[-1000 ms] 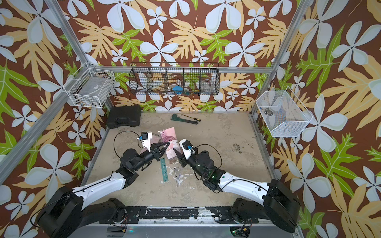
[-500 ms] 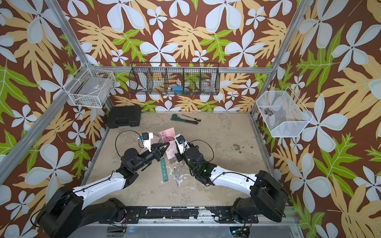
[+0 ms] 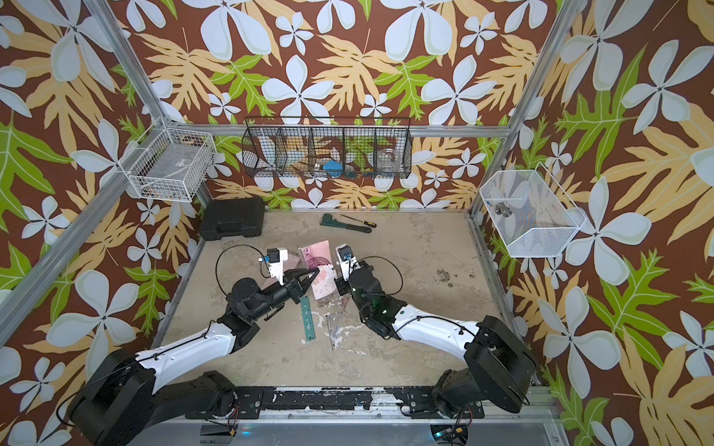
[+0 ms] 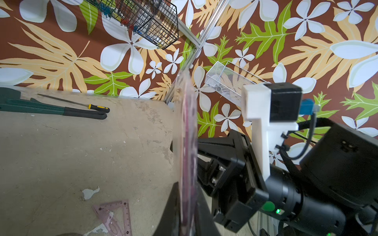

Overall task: Open the ruler set and take out the ruler
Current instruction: Open the ruler set bag.

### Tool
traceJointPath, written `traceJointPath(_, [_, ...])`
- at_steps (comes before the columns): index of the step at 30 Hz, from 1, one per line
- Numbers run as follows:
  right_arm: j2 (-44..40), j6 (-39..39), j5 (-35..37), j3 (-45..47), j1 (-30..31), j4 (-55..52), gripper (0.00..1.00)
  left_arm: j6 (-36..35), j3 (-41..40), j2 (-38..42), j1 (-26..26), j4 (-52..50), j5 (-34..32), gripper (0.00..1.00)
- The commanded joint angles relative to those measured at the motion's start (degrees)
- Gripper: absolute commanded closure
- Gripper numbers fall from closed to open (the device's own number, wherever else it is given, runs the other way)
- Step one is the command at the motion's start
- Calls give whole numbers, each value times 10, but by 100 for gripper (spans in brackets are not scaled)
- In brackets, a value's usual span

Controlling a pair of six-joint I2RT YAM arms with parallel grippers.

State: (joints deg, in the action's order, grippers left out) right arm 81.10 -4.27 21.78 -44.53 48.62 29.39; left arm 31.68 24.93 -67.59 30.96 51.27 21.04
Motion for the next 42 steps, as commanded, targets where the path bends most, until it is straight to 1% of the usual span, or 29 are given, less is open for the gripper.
traceJointPath(1, [-19,-21,-66,4,-10,-5,100,-2,6,-2,1,17,10,100])
traceJointPath(4, [-54,-47,-175,27,-38,3,100,2,4,-4,1,26,16,100])
traceJointPath(7, [-97,-98,-321,64,-82,36,100,7,8,-10,-1,26,25,100])
traceJointPath(8, [-104,-112,-376,73,-97,46,100,14,7,-12,-3,37,34,100])
traceJointPath(9, [-106,-121,-413,76,-106,45,100,22,4,-15,-5,58,46,100])
traceJointPath(11, [-112,-129,-426,72,-113,19,100,32,5,-21,-5,69,50,100])
traceJointPath(12, [-118,-132,-426,75,-113,9,98,35,8,-25,-5,66,47,100])
traceJointPath(13, [-126,-133,-427,80,-113,7,86,34,10,-30,-5,65,51,100])
traceJointPath(15, [-145,-124,-439,103,-112,27,55,34,16,-39,-5,68,64,100])
traceJointPath(17, [-152,-134,-419,114,-112,36,35,34,19,-44,-5,71,77,100])
traceJointPath(18, [-151,-140,-417,118,-112,43,30,34,18,-46,-5,79,85,100])
traceJointPath(19, [-148,-140,-420,119,-112,48,27,36,16,-47,-5,89,91,100])
traceJointPath(21, [-132,-148,-411,114,-112,51,25,40,14,-50,-5,107,108,100])
traceJointPath(26, [-96,-153,-360,87,-112,29,27,44,16,-52,-5,118,134,100])
traceJointPath(29, [-96,-150,-346,84,-113,31,39,44,14,-51,-4,120,136,100])
traceJointPath(30, [-98,-148,-342,82,-113,28,42,42,12,-51,-4,121,138,100])
traceJointPath(37, [-106,-139,-340,78,-130,2,57,43,10,-55,-4,128,141,100])
traceJointPath(42, [-111,-133,-361,80,-134,0,65,44,11,-57,-4,131,144,100])
